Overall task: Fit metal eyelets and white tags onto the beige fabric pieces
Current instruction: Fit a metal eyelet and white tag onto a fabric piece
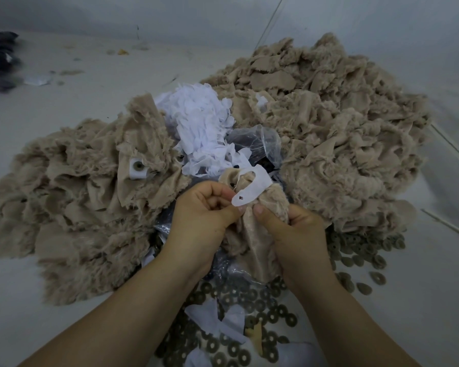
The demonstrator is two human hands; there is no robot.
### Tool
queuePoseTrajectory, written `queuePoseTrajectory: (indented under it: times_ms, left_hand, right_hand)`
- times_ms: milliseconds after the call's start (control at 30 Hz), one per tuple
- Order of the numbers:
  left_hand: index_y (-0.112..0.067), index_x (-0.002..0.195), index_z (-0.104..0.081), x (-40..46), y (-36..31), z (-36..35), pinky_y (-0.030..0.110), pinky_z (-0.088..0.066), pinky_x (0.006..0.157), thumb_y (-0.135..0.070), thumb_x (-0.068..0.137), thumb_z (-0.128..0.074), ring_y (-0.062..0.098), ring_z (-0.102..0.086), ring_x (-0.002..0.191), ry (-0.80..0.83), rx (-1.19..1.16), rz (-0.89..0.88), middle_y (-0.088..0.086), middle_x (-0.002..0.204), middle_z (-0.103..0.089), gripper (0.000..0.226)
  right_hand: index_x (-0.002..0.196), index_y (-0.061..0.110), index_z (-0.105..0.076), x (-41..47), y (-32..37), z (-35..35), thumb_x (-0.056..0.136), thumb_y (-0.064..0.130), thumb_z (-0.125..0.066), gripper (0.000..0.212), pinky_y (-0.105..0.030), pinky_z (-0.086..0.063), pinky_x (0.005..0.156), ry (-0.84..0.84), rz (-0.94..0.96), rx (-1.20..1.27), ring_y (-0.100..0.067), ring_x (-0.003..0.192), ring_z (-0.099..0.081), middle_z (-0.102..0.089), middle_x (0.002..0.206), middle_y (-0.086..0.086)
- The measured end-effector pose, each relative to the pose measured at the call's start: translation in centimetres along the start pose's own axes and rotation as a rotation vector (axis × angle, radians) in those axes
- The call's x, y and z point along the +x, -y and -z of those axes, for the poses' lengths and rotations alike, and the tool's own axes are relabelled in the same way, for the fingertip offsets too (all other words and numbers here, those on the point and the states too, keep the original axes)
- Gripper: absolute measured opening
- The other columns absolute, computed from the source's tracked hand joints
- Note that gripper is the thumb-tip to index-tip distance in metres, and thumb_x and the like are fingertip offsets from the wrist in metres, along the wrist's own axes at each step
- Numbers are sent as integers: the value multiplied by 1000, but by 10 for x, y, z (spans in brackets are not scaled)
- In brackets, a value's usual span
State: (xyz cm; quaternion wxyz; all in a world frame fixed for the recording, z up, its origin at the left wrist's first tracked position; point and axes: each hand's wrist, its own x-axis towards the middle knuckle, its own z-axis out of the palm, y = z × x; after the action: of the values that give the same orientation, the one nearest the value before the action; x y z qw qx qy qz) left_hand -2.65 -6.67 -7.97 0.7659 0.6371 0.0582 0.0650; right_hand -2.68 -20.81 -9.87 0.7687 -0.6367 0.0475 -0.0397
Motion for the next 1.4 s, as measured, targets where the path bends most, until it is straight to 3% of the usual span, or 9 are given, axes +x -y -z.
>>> queuePoseTrajectory:
  times_ms: [267, 567, 700, 800, 867, 1000, 1100, 1233, 1400]
  left_hand:
    - [-10, 76, -66, -1, -2, -1, 37, -55, 58, 8, 80, -73, 28, -61, 60, -9, 23, -6, 14, 66, -66, 20]
    - [-16, 73, -70, -2, -4, -2, 36, -55, 53, -2, 81, -76, 30, -59, 60, 17, 4, 15, 26, 71, -63, 17]
    - [-24, 66, -71, 0, -4, -3, 29, -53, 52, -4, 79, -78, 20, -57, 56, 11, -7, 29, 9, 63, -63, 24]
    - [-25, 66, -71, -1, -6, -4, 29, -49, 49, -15, 70, -82, 17, -55, 53, 30, -18, 45, 6, 61, -61, 16]
    - [-25, 68, -71, 0, -6, -2, 28, -47, 48, -6, 74, -81, 18, -56, 54, 42, 2, 47, 6, 64, -63, 22]
    - [-17, 85, -71, -1, -12, 0, 34, -47, 51, -9, 65, -65, 24, -59, 65, 151, 24, 64, 13, 81, -67, 23]
    - [-17, 92, -69, -5, -15, -4, 40, -56, 59, -16, 68, -79, 26, -66, 73, 167, 151, -11, 15, 90, -71, 26]
    - [-6, 86, -71, -7, -16, -8, 61, -53, 58, -7, 85, -74, 36, -62, 64, 85, 184, -36, 29, 82, -66, 4]
    - [-6, 82, -72, -4, -15, -8, 64, -54, 65, -5, 89, -70, 41, -63, 66, 37, 172, -32, 27, 77, -68, 7]
  right_hand:
    - [83, 5, -78, -1, 0, 1, 84, 8, -74, 5, -53, -60, 77, 4, -37, 71, -44, 88, -71, -75, 86, -19]
    - [84, -2, -74, 0, 0, 2, 84, 10, -76, 12, -65, -55, 75, -18, -20, -12, -54, 89, -64, -71, 88, -29]
    - [93, 18, -77, 1, 0, 1, 93, 13, -65, 13, -45, -61, 80, 76, -121, -3, -29, 89, -74, -77, 92, -10]
    - [105, 10, -72, 2, 2, 0, 97, 18, -58, 18, -39, -59, 82, 124, -337, 130, -24, 90, -75, -77, 96, -10]
    - [104, 10, -73, 3, 4, 0, 99, 19, -55, 21, -39, -58, 83, 153, -364, 159, -25, 93, -74, -77, 99, -12]
    - [111, 10, -71, 1, 7, 0, 102, 18, -49, 25, -34, -60, 84, 210, -291, 172, -25, 100, -73, -76, 105, -12]
    - [115, 9, -70, -1, 8, 0, 103, 20, -48, 28, -41, -58, 91, 226, -267, 153, -27, 104, -71, -74, 109, -13]
    - [118, 6, -68, 0, 9, 0, 104, 22, -47, 30, -52, -47, 105, 200, -277, 139, -30, 110, -68, -73, 113, -16]
    - [120, 3, -68, 1, 8, 3, 102, 24, -49, 33, -47, -50, 102, 252, -341, 235, -31, 111, -68, -71, 116, -19]
